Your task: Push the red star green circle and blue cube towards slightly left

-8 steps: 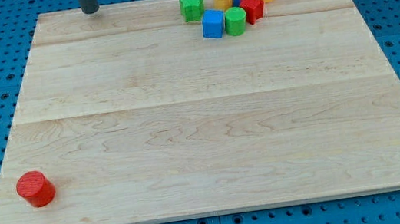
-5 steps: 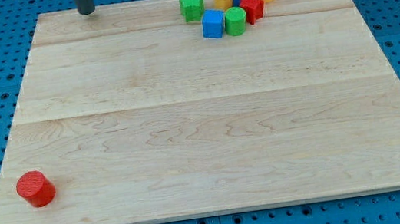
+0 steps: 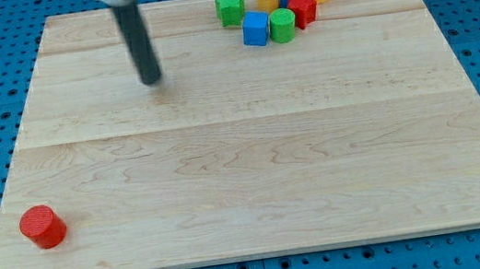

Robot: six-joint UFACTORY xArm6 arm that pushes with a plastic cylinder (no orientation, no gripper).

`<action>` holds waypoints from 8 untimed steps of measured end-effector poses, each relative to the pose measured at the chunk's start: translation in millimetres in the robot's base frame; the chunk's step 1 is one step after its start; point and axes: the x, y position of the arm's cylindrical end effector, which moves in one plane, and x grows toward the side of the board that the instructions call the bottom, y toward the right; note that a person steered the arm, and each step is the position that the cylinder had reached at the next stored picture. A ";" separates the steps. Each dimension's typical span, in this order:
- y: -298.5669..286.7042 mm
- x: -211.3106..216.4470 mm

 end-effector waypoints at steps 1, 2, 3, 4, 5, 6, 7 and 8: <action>91.8 6.3; 207.7 -24.3; 230.3 -98.6; 242.4 -145.6; 233.2 -146.0; 200.2 -124.7; 166.2 -80.8; 175.5 -45.3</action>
